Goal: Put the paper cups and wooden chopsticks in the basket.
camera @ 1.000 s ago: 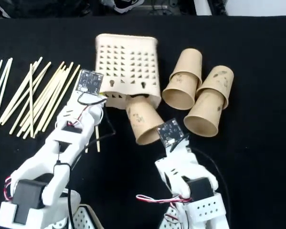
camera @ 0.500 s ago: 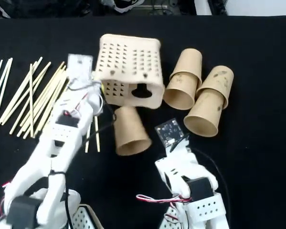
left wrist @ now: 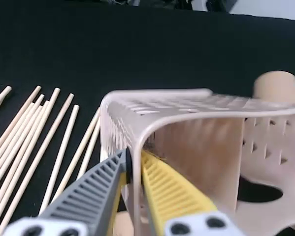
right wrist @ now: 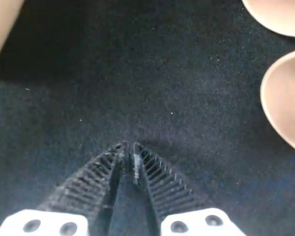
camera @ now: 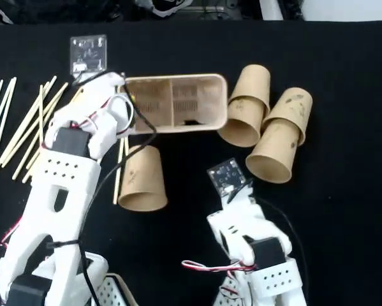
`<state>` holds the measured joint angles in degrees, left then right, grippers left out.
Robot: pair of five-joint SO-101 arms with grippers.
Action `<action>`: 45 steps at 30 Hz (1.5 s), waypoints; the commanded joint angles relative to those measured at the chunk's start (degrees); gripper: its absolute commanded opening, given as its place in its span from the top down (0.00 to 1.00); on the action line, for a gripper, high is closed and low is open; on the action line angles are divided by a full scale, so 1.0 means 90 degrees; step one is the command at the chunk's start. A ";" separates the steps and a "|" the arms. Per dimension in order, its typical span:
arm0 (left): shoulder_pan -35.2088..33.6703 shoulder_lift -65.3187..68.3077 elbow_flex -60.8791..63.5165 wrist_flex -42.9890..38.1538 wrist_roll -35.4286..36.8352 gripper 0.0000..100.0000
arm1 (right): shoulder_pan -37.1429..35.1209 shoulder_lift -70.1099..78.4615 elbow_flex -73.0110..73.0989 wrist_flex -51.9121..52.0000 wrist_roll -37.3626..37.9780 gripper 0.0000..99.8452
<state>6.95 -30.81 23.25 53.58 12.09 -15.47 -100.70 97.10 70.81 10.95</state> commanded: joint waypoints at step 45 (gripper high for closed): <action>0.0366 0.1963 -0.5368 0.4855 -0.0391 0.73 | -0.0078 -0.0112 -0.0024 0.0029 0.0020 0.99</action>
<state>10.73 -12.26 -13.23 90.33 9.80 -15.74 -100.70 97.10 70.81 10.95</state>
